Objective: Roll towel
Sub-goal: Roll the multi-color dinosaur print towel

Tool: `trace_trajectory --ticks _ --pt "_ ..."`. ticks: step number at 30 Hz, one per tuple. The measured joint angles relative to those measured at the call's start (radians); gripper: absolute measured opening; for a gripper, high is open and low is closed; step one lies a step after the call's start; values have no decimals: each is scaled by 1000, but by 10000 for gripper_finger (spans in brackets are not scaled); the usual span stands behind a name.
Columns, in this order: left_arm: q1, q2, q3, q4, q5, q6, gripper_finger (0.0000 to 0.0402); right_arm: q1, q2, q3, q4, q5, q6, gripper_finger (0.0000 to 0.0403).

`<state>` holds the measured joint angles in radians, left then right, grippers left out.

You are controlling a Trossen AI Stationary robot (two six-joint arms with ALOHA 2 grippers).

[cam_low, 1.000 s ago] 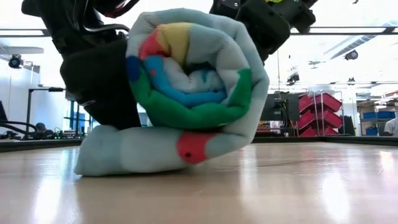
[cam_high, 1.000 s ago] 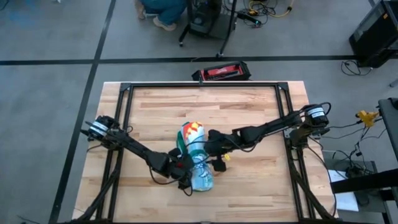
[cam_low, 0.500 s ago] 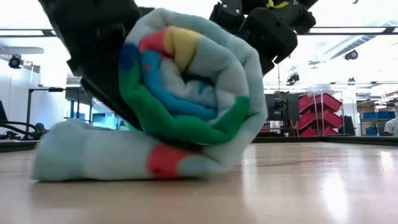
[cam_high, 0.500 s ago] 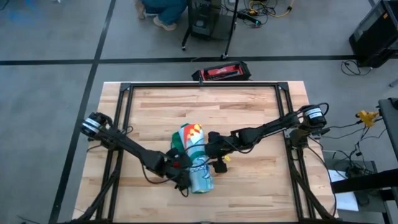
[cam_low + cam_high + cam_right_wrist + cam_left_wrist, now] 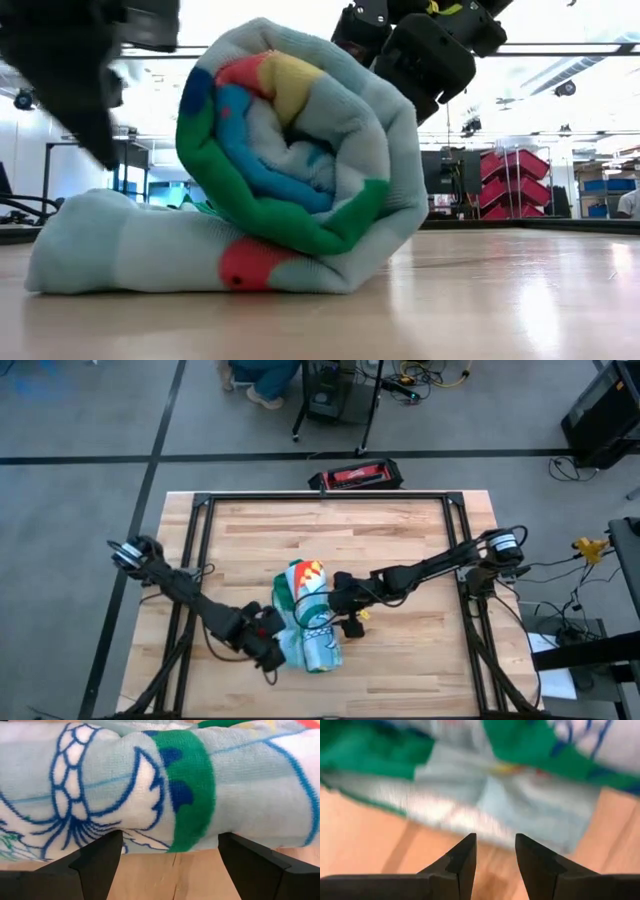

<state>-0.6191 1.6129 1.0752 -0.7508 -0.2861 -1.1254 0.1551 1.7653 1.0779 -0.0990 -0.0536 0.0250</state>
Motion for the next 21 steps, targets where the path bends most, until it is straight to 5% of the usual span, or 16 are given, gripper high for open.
trace_trajectory --ticks 13,21 --pt "-8 191 -74 197 19 13 120 4 25 10 85 -16 -20 318" --pt "0 207 -75 232 13 37 120 4 60 68 104 -33 -60 315"
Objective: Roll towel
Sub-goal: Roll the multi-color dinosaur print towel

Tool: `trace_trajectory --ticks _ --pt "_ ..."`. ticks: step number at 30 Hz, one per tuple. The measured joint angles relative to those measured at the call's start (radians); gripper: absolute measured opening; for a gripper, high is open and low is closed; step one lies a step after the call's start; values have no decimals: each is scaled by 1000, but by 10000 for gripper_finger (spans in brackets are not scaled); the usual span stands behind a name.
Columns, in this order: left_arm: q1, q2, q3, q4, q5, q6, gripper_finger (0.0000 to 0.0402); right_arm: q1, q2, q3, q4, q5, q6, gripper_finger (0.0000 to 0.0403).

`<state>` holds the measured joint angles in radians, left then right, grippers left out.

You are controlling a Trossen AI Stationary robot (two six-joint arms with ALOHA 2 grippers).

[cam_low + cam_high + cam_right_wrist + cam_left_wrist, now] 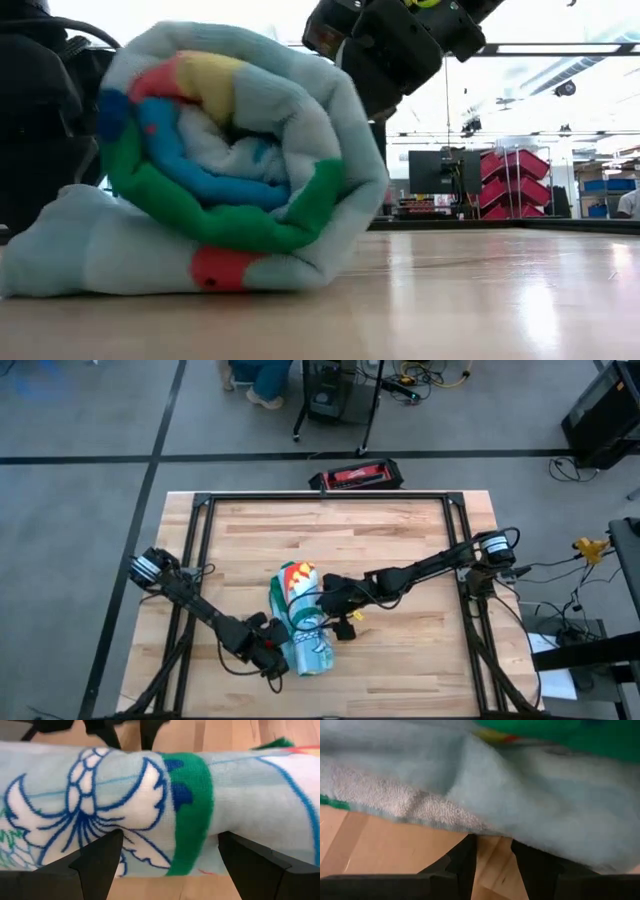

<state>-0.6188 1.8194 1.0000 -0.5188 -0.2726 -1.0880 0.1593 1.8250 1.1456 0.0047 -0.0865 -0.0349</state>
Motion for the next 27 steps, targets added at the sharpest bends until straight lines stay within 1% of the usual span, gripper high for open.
trace_trajectory --ticks 5,13,19,22,25,27 --pt "2 5 -1 26 -19 8 120 0 3 34 5 -1 -21 321" --pt "7 19 -3 115 -144 82 120 0 40 43 64 -1 -37 323" --pt "32 40 -3 157 -179 127 120 0 44 43 123 -11 -55 323" --pt "52 38 -12 197 -201 176 120 0 44 43 157 -50 -55 323" --pt "64 43 -18 273 -271 260 120 0 58 42 166 -52 -63 323" --pt "76 50 -18 340 -285 295 120 -1 71 40 163 -53 -75 323"
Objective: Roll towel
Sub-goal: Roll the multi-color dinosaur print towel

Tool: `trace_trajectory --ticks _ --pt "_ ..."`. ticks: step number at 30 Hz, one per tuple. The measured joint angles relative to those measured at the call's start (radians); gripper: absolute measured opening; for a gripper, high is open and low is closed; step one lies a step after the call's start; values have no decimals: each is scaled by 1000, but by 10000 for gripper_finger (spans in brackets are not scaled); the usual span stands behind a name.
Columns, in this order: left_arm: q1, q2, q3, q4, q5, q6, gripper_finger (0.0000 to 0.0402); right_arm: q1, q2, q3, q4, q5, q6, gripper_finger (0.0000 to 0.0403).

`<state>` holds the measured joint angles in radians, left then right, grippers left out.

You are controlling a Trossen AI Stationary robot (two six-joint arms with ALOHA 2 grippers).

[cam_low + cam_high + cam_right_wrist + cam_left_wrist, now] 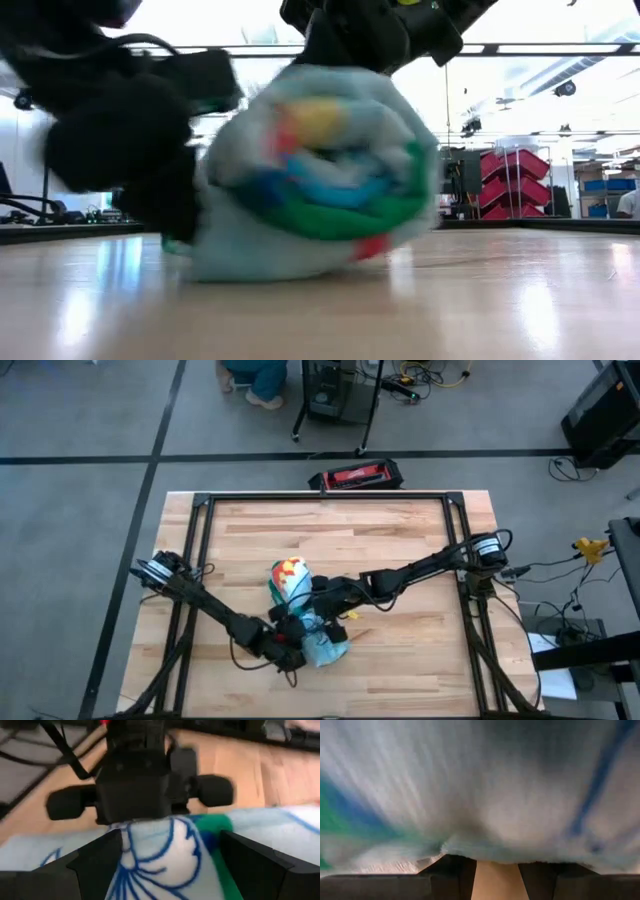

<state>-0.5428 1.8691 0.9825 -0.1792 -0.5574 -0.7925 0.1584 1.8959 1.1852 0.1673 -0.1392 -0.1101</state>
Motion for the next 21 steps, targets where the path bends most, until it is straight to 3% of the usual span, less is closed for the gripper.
trace_trajectory --ticks 9,14,17,21 --pt "8 -2 0 47 14 69 120 -19 53 -7 2 -7 -13 323" --pt "-18 -90 1 -28 31 59 120 -28 75 -11 5 -10 -15 323" --pt "-46 -177 3 -117 -38 30 120 -28 83 -12 3 -7 -18 323" --pt "-72 -260 -1 -203 -206 25 120 -28 84 -12 4 -4 -20 323"
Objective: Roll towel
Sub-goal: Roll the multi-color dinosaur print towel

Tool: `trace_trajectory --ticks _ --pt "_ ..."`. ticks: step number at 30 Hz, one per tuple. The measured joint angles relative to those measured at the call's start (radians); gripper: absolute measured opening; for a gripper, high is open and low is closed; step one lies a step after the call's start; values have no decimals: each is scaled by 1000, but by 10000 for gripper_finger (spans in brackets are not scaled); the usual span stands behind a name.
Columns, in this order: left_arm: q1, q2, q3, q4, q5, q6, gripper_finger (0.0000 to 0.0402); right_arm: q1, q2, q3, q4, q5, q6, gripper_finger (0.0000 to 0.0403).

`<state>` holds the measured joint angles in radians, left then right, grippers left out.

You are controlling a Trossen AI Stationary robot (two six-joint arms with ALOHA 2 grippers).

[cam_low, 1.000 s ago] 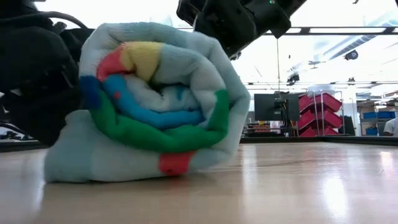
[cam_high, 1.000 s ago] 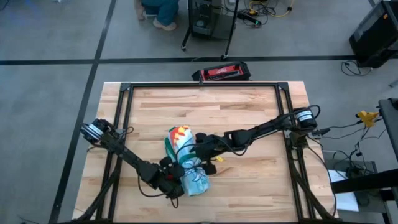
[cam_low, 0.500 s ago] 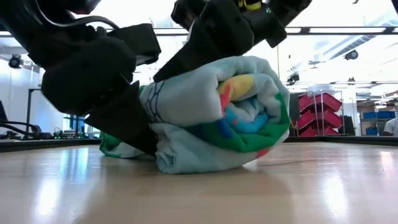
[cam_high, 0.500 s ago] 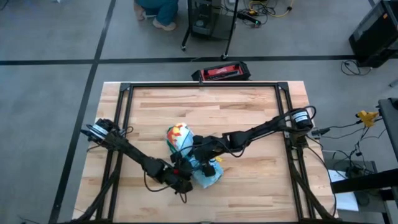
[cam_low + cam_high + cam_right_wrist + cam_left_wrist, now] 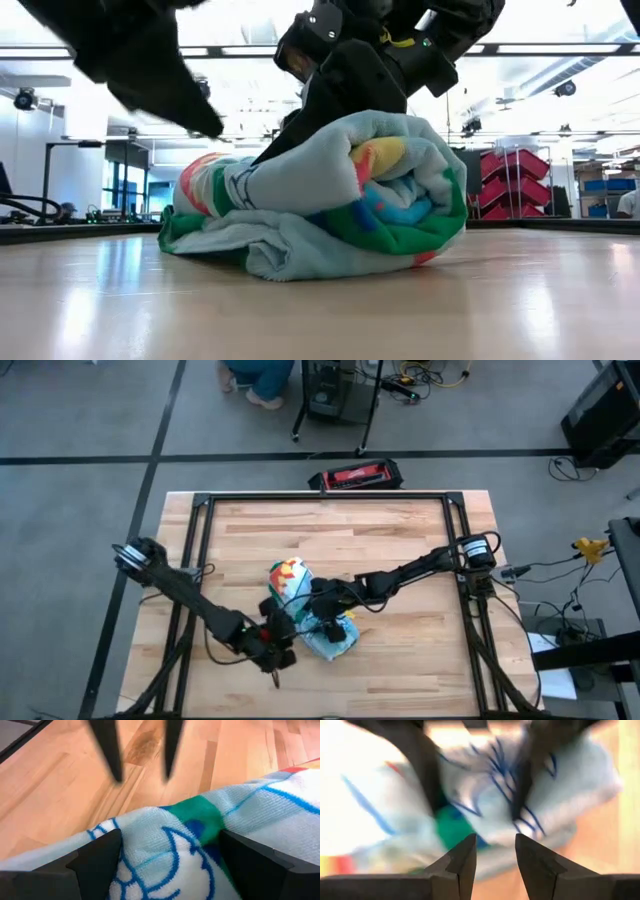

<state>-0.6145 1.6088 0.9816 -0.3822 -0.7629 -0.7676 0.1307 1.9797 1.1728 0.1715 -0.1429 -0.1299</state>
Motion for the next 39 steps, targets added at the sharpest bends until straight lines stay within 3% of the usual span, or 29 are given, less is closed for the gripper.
trace_trajectory --ticks 4,9,16,21,26,34,39 --pt "37 -24 -37 -4 -131 22 120 0 0 0 5 1 -2 323" --pt "140 -23 -122 26 -223 23 119 7 1 -1 3 5 -24 323" --pt "224 -32 -256 126 -181 11 119 55 -8 -1 -3 32 -182 315" --pt "220 -30 -352 225 -172 -18 119 87 -12 -2 -25 15 -182 293" --pt "213 -30 -428 362 -176 43 119 106 -24 -3 -70 -115 -134 269" --pt "215 -27 -456 491 -181 173 119 142 -28 -4 -78 -180 -133 227" --pt "216 -27 -458 515 -187 210 119 175 -101 -6 -166 -176 -151 187"
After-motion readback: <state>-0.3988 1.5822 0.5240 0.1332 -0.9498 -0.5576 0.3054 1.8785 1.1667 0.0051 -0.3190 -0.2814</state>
